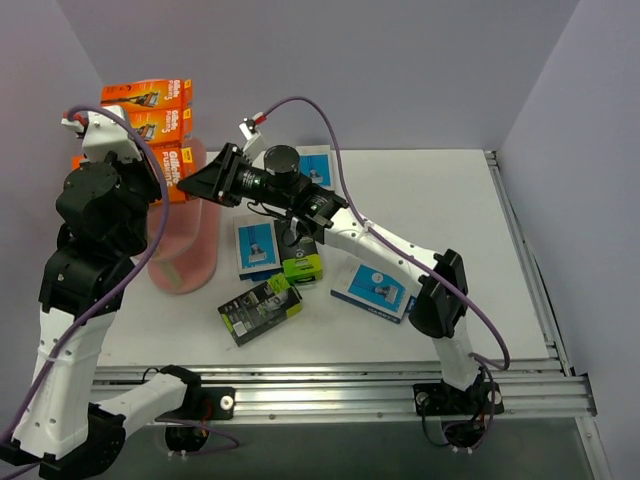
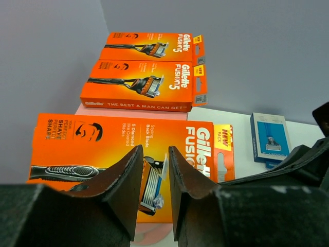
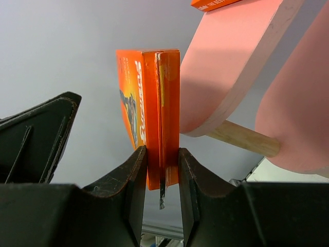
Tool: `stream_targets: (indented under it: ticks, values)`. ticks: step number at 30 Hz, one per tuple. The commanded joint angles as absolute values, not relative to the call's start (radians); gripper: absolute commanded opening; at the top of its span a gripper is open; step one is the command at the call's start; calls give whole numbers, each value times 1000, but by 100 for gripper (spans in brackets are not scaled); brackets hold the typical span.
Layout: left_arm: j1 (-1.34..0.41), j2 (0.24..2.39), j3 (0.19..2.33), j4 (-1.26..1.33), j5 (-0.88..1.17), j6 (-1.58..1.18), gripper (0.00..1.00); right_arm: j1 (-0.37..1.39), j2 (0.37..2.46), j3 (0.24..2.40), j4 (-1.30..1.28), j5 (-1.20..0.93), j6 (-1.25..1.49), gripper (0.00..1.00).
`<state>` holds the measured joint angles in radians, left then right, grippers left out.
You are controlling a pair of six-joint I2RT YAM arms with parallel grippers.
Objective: Place and organize the shaving razors onto the shelf
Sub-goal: Place the shaving razor onto shelf
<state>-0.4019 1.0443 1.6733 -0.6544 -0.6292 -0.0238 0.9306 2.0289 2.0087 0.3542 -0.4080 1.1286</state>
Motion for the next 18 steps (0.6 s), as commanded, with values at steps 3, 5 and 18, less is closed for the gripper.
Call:
stream_targets:
  ticks: [3,5,18]
  values:
    - [-301,1078,1720,-653,-473,-106,34,933,2036,2094,416,-408,1146,0]
    - [-258,1086,1721,-664,-424,-136,34,934,2042,2103,408,-407,1144,0]
    - [-114,1144,1686,-686,-315,-192,33,928,2114,2195,373,-406,1163,0]
